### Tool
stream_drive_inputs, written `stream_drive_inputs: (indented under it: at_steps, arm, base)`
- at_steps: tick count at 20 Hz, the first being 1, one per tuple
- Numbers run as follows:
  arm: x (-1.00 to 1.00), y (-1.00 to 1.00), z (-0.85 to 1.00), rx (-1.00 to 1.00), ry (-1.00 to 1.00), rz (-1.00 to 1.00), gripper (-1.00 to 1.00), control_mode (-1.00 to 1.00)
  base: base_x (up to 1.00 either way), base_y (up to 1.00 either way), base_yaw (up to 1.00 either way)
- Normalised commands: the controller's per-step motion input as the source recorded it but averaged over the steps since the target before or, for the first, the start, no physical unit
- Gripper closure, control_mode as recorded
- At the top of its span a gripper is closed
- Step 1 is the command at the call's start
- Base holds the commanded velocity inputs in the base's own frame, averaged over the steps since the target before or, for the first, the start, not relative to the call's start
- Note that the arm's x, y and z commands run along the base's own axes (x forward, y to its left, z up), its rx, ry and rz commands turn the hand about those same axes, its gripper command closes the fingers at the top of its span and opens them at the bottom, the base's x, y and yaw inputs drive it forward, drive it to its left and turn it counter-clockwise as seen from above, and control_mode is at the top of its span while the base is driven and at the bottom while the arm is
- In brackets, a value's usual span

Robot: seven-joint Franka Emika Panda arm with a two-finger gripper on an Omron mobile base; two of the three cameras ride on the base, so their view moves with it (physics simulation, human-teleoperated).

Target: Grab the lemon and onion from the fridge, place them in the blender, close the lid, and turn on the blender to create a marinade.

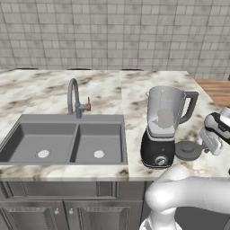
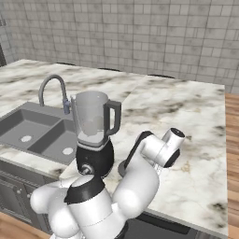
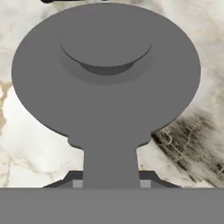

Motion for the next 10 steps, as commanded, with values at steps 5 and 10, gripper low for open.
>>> stream_drive_inputs:
  at_steps: [5, 10]
  arm:
    - [0.0, 0.0, 0.18, 0.02, 0.0, -0.11, 1.0, -1.0]
    - [0.0, -0.05, 0.17, 0.09, 0.0, -0.11, 1.0, -1.0]
  base:
    - [0.0, 0.0, 0.0]
    - [0.0, 0.0, 0.0]
